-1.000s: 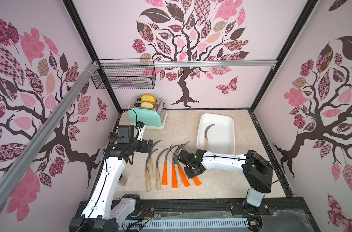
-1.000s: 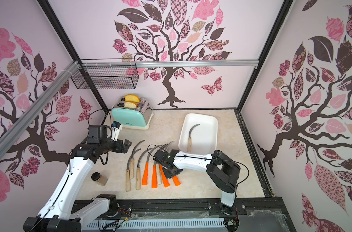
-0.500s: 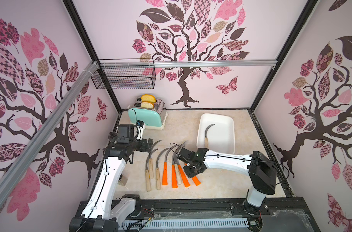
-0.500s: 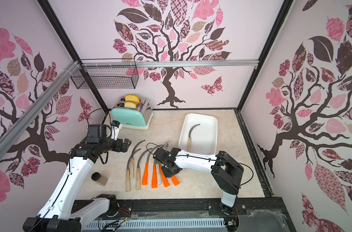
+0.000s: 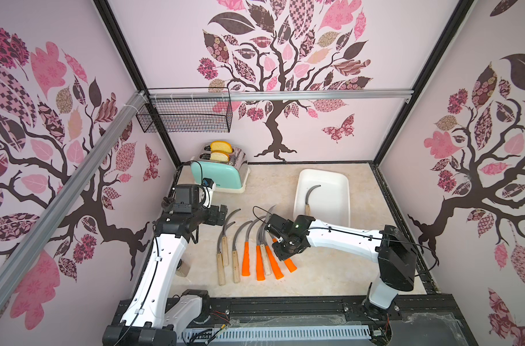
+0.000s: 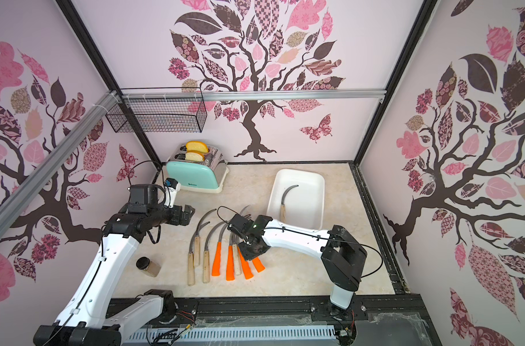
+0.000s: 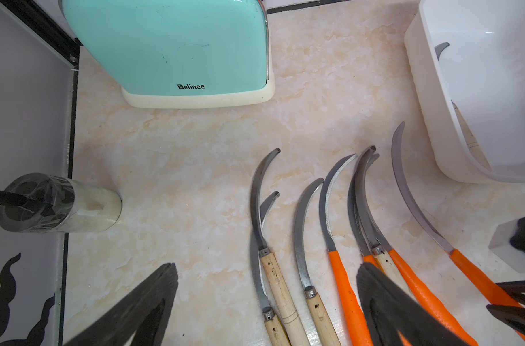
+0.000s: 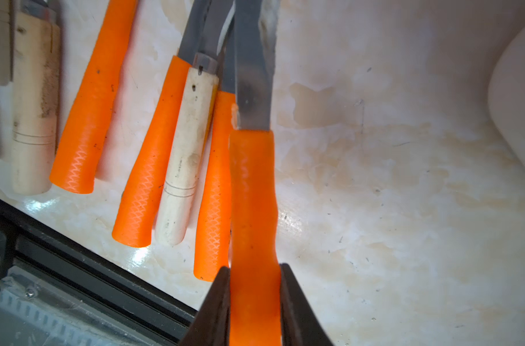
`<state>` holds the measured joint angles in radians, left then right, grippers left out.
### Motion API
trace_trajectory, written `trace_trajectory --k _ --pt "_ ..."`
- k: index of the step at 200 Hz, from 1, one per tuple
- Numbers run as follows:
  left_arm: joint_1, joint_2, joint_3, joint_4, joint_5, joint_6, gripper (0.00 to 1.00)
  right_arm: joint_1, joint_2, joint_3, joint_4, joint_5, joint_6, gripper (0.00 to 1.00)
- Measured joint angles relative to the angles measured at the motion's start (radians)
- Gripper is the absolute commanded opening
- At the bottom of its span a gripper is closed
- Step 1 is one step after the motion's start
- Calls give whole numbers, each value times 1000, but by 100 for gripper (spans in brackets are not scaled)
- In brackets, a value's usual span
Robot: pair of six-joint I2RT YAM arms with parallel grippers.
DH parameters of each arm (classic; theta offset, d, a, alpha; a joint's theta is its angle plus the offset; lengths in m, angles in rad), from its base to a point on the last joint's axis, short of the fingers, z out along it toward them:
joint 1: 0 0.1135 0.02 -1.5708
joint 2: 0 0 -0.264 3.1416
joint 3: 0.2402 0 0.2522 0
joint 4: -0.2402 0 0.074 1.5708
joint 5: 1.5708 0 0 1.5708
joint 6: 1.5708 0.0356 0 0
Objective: Put small sickles into storage boxes
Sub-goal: Pick up the sickle at the center of the board, then place the sickle in the storage box.
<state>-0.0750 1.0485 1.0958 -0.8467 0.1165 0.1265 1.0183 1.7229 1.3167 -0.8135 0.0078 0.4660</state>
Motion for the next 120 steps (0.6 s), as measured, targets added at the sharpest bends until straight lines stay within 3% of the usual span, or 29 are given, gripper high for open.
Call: trace_trajectory --k 120 --pt "0 -2 11 0 6 1 98 -256 -87 170 -74 -35 -79 14"
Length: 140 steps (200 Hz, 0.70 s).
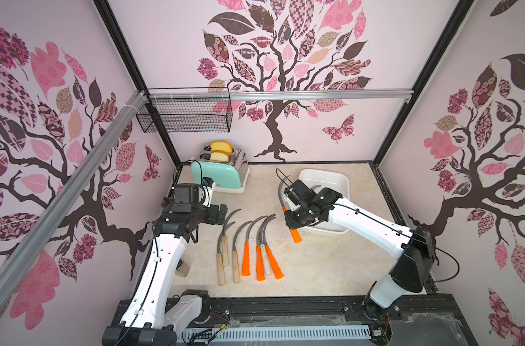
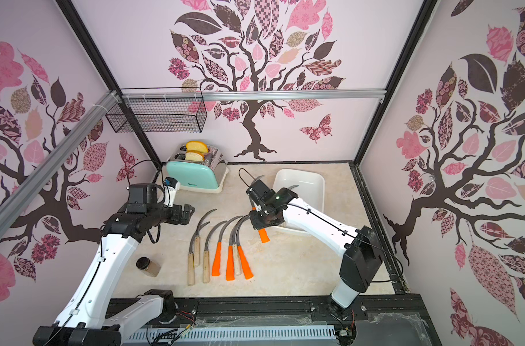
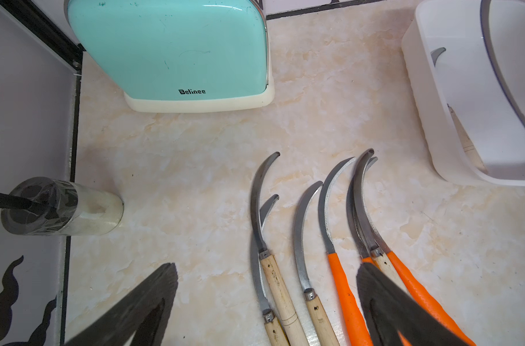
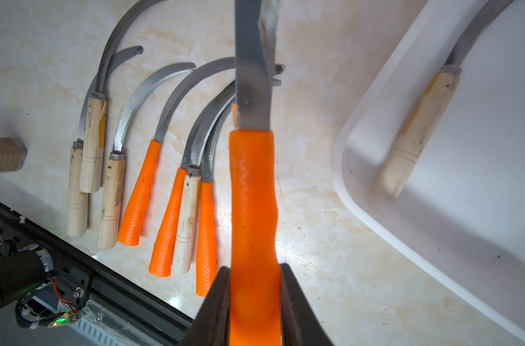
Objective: Put small sickles into storage boxes
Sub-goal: Place the sickle in the storage box.
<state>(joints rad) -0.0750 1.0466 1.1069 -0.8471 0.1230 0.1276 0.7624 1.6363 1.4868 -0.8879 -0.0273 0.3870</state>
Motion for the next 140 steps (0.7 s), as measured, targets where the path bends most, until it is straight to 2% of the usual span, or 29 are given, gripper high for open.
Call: trace_trajectory --k 140 --pt "0 -17 0 -8 20 0 98 -335 -24 -2 32 -127 -55 14"
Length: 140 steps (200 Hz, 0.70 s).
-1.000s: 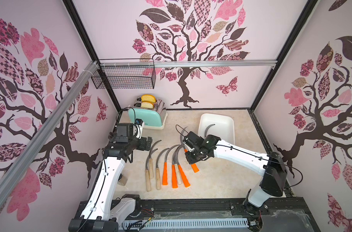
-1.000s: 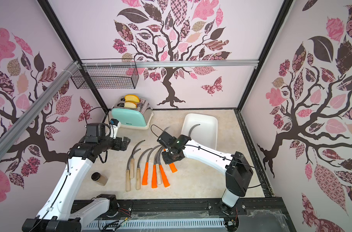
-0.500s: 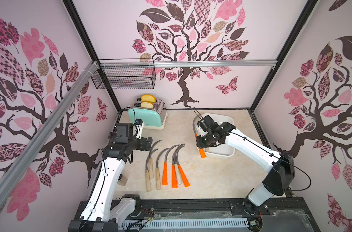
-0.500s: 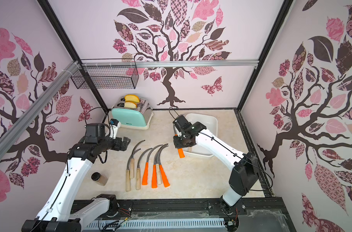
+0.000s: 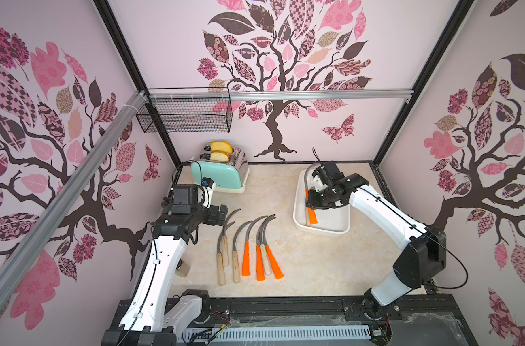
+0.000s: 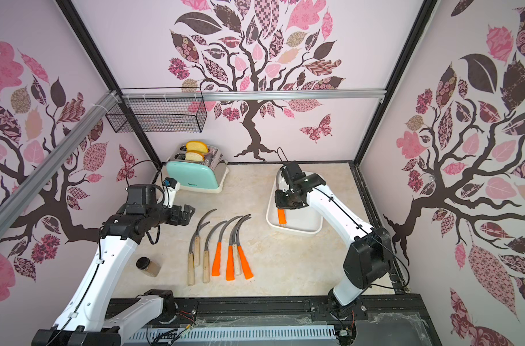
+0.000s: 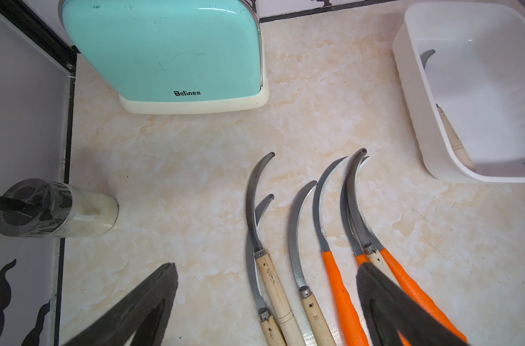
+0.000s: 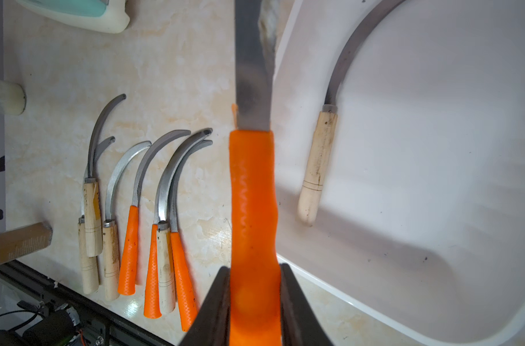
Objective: Put small sickles into storage boxes
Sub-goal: Place the sickle in the storage box.
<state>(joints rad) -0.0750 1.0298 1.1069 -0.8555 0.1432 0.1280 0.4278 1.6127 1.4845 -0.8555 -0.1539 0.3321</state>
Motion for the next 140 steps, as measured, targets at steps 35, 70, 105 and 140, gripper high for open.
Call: trace_trajectory --k 35,70,105,140 --pt "0 -10 -3 -2 1 0 98 -69 3 -24 27 -8 -5 14" --pt "0 -14 -16 -2 8 -1 98 -126 49 -58 56 -27 -8 14" --pt "0 -15 -19 -2 16 0 98 -146 119 -64 92 -27 -7 14" --pt "0 -18 -19 -3 20 1 98 -153 182 -64 125 -27 -1 14"
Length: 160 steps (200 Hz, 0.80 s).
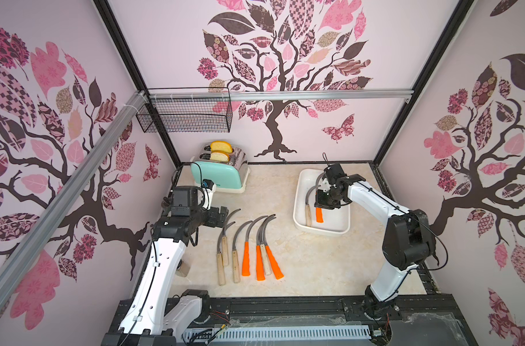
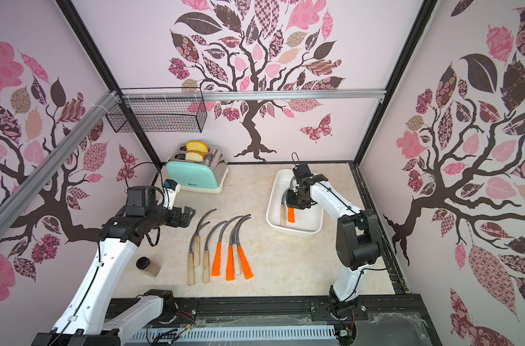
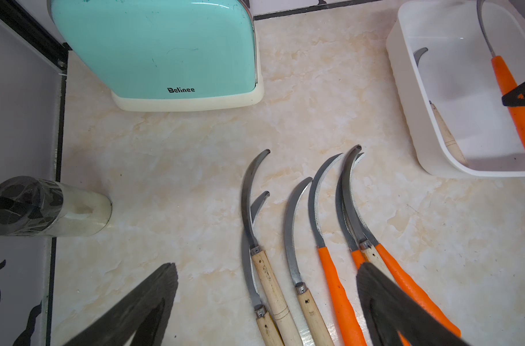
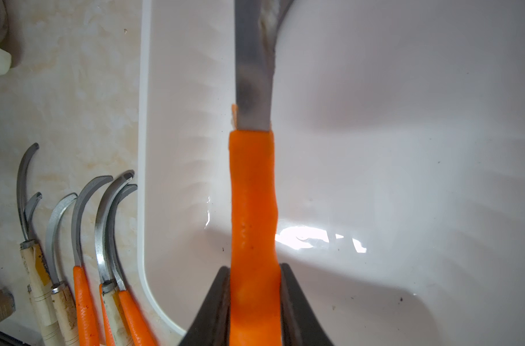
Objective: Put small sickles into storage boxes
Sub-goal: Place the sickle in the storage box.
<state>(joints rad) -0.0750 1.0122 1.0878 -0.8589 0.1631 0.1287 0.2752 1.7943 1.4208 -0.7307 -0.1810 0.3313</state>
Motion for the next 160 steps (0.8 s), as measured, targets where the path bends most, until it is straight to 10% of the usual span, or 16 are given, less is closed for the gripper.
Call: trace_trajectory --k 160 --pt "-2 0 0 -11 15 24 98 -17 163 -2 36 51 -3 15"
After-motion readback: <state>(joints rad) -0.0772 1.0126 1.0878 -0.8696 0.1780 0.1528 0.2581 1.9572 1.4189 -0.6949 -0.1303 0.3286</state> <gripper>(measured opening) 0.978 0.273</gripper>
